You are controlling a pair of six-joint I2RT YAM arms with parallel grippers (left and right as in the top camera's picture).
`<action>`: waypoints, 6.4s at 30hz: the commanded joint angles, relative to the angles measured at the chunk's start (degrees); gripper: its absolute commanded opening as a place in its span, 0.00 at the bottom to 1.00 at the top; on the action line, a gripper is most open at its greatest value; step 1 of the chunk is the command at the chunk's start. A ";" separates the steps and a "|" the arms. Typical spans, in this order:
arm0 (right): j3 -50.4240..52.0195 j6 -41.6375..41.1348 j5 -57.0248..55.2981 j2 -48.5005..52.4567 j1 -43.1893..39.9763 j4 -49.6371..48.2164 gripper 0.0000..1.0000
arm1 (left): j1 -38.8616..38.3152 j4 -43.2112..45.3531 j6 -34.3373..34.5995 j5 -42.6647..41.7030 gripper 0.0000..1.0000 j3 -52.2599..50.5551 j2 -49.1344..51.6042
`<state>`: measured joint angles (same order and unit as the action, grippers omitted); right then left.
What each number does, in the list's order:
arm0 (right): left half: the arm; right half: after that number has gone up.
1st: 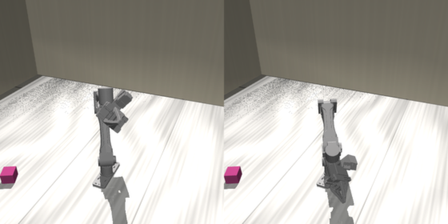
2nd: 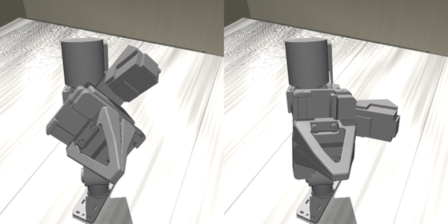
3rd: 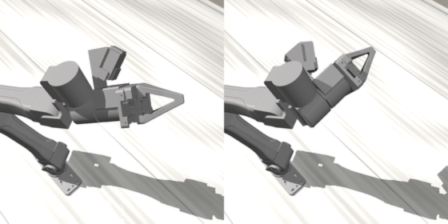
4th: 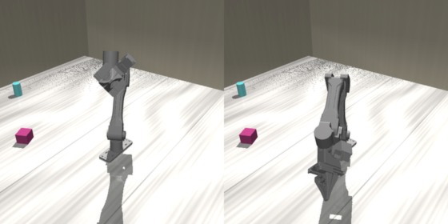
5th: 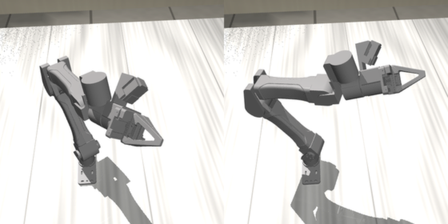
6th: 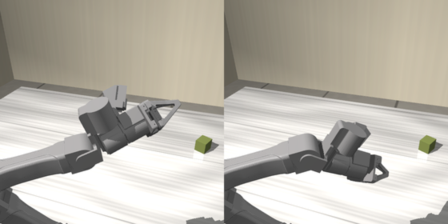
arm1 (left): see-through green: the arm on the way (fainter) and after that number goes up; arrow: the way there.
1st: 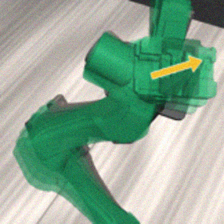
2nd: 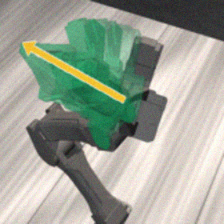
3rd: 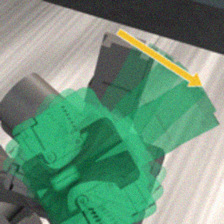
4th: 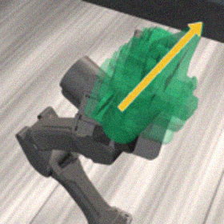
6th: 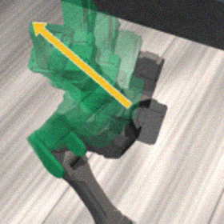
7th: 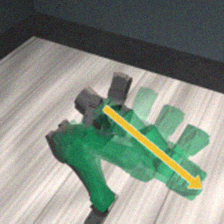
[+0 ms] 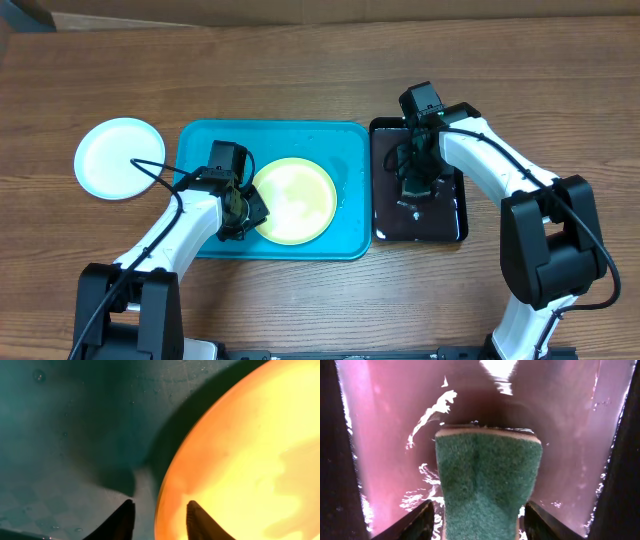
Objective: Clean dirty plates on tray and stack at the side
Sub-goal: 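Return the green sponge to the black tray and lift the right arm away, then lift the yellow plate with the left gripper and tilt it over the black tray, then carry the yellow plate left and lower it onto the plate stack, then release the yellow plate and raise the left gripper above the stack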
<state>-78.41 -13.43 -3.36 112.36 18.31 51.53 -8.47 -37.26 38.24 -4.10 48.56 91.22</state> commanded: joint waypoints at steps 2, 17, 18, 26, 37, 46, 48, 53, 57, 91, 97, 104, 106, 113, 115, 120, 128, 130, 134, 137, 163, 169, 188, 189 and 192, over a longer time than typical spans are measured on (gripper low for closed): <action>-5.64 -0.28 2.40 -0.74 -0.42 3.54 0.66 | 0.17 0.09 -0.74 -0.02 0.43 1.09 0.39; -18.25 -4.63 4.98 -0.81 -17.31 11.61 1.00 | 0.33 0.72 -0.81 -0.76 0.32 1.29 2.40; -18.25 -4.63 4.98 -0.81 -17.99 11.85 1.00 | 0.37 0.63 -0.87 -0.90 0.32 1.51 2.80; -18.25 -4.61 4.96 -0.79 -20.68 11.78 1.00 | 0.37 -0.07 -1.03 -1.42 0.04 2.67 4.13; -18.25 -4.61 4.96 -0.79 -20.68 11.78 1.00 | 0.35 -13.38 -6.99 4.98 0.04 20.04 3.48; -18.25 -4.61 4.96 -0.81 -20.68 11.78 1.00 | -0.90 -20.98 -12.55 5.84 0.04 37.29 3.48; -18.25 -4.61 4.96 -0.81 -20.68 11.80 1.00 | -2.14 -21.94 -12.55 7.50 0.04 39.91 3.48; -18.25 -4.63 4.96 -0.79 -20.68 11.80 1.00 | -7.28 -22.60 -12.55 13.60 0.04 44.04 3.48; -18.25 -4.46 4.39 -0.81 -20.68 8.26 1.00 | -12.31 -22.53 -12.52 16.61 0.04 45.64 3.48; -18.25 -4.22 3.65 -0.81 -32.30 4.26 1.00 | -44.72 -10.49 -23.71 57.88 0.04 46.12 3.52; -18.25 -4.22 3.65 -0.81 -32.30 4.26 1.00 | -49.66 -6.19 -30.56 65.11 0.04 46.12 3.50; -18.25 -4.22 3.65 -0.81 -32.30 4.26 1.00 | -54.93 3.78 -43.65 75.73 0.04 46.12 3.52; -18.25 -4.22 3.65 -0.81 -32.30 4.26 1.00 | -55.82 5.79 -45.48 75.97 0.04 46.12 3.50; -18.25 -4.22 3.65 -0.81 -32.30 4.26 1.00 | -56.37 7.23 -44.94 76.06 0.04 46.12 3.52; -18.25 -4.22 3.65 -0.81 -32.30 4.26 1.00 | -56.33 5.90 -41.03 75.54 0.04 46.10 3.50; -18.25 -4.22 3.65 -0.81 -32.30 4.26 1.00 | -54.31 -7.50 -25.33 57.40 0.04 46.10 3.52; -18.25 -4.22 3.65 -0.81 -32.30 4.26 1.00 | -37.09 -19.56 -7.98 20.22 0.04 44.35 6.19; -18.25 -4.22 3.65 -0.81 -32.30 4.26 1.00 | -30.45 -20.48 -8.00 14.05 0.04 43.69 7.26; -18.25 -4.22 3.65 -0.81 -32.30 4.26 1.00 | -16.83 -23.26 -8.74 3.63 0.04 43.47 8.83; -18.25 -4.22 3.65 -0.81 -32.30 4.26 1.00 | -5.38 -24.81 -10.73 -5.38 0.04 43.47 9.29; -18.25 -4.22 3.65 -0.81 -32.30 4.28 1.00 | 47.10 -24.37 -12.55 0.52 0.04 43.41 17.09; -18.25 -4.22 3.65 -0.81 -32.30 4.26 1.00 | 47.15 -22.84 -13.18 0.98 0.04 43.41 20.55; -18.25 -4.22 3.65 -0.81 -32.30 4.26 1.00 | 46.73 -21.00 -16.98 -10.01 0.87 43.67 20.59; -18.25 -4.22 3.65 -0.81 -32.30 4.26 1.00 | 46.47 -21.03 -17.51 -12.22 0.86 43.89 20.50; -18.25 -4.22 3.65 -0.81 -32.30 4.26 1.00 | 44.65 -20.94 -17.94 -15.19 0.87 44.48 19.26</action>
<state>-96.38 -17.76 0.82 112.33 -14.11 56.14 38.24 -58.28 23.09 -12.10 92.18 111.94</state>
